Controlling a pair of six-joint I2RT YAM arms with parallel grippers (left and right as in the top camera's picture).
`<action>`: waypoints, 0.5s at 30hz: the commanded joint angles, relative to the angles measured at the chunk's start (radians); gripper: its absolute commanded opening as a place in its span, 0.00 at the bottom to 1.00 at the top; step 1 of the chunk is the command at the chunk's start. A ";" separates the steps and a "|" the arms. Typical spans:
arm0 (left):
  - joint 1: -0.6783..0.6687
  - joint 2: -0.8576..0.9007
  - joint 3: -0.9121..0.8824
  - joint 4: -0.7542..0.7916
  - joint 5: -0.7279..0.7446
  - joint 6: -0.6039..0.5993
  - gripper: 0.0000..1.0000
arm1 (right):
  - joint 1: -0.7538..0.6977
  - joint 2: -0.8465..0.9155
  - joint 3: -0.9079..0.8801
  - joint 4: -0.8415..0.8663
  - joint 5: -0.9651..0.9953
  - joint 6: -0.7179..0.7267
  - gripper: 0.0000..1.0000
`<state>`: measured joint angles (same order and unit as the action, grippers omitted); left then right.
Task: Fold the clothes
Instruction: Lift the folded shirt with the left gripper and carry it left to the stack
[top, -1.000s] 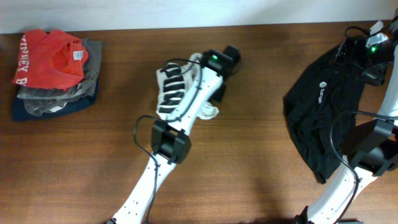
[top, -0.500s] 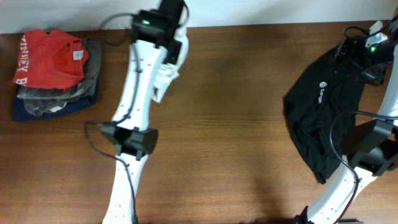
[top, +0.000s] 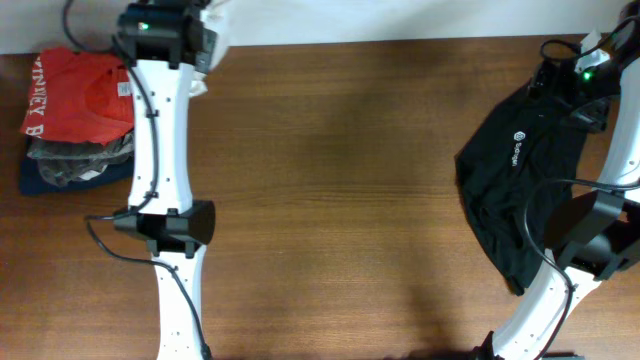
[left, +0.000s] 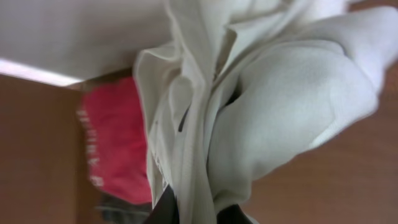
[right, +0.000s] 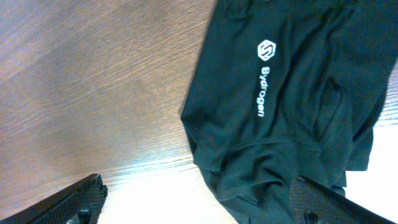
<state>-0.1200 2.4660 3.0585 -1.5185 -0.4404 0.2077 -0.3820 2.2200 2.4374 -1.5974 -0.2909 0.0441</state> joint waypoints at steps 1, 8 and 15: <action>0.049 -0.058 0.006 0.043 -0.142 0.051 0.00 | 0.035 -0.005 0.007 0.000 -0.013 -0.010 0.99; 0.193 -0.058 0.006 0.236 -0.184 0.112 0.00 | 0.108 -0.005 0.007 0.000 -0.013 -0.010 0.98; 0.343 -0.055 -0.031 0.451 -0.044 0.338 0.00 | 0.193 -0.005 0.007 0.000 -0.012 -0.010 0.99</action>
<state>0.1692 2.4645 3.0501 -1.1183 -0.5636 0.3977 -0.2256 2.2200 2.4374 -1.5974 -0.2909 0.0444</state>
